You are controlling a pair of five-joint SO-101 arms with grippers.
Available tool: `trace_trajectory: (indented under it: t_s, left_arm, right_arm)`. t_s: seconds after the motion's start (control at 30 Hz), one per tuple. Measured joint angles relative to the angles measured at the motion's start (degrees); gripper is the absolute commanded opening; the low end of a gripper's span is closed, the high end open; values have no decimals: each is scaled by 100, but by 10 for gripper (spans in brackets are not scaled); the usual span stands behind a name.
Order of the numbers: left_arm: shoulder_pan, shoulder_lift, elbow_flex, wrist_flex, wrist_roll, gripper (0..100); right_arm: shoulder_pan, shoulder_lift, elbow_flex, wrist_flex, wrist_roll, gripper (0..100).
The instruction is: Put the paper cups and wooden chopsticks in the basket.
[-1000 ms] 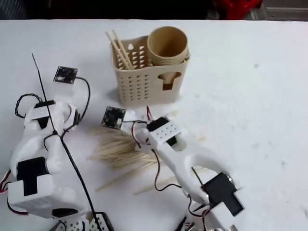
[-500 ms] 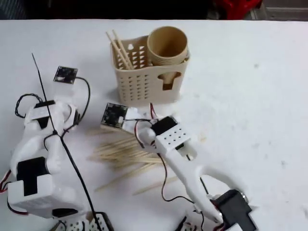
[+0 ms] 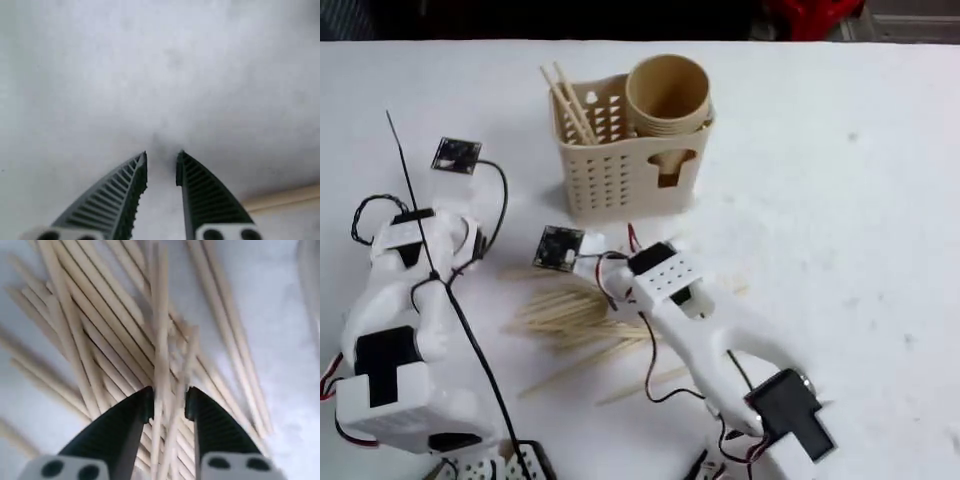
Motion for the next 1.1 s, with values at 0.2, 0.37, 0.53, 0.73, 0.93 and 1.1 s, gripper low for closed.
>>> trace_trajectory:
  t_s: [0.2, 0.37, 0.53, 0.73, 0.93, 1.1]
  left_arm:
    - [0, 0, 0, 0, 0, 120]
    - [0, 0, 0, 0, 0, 120]
    - [0, 0, 0, 0, 0, 120]
    - [0, 0, 0, 0, 0, 120]
    - [0, 0, 0, 0, 0, 120]
    - [0, 0, 0, 0, 0, 120]
  right_arm:
    - [0, -220, 0, 105, 0, 95]
    - [0, -220, 0, 123, 0, 98]
    - [0, -220, 0, -62, 0, 98]
    - [0, 149, 0, -580, 0, 98]
    - [35, 484, 0, -844, 0, 89]
    - [44, 484, 0, -844, 0, 17]
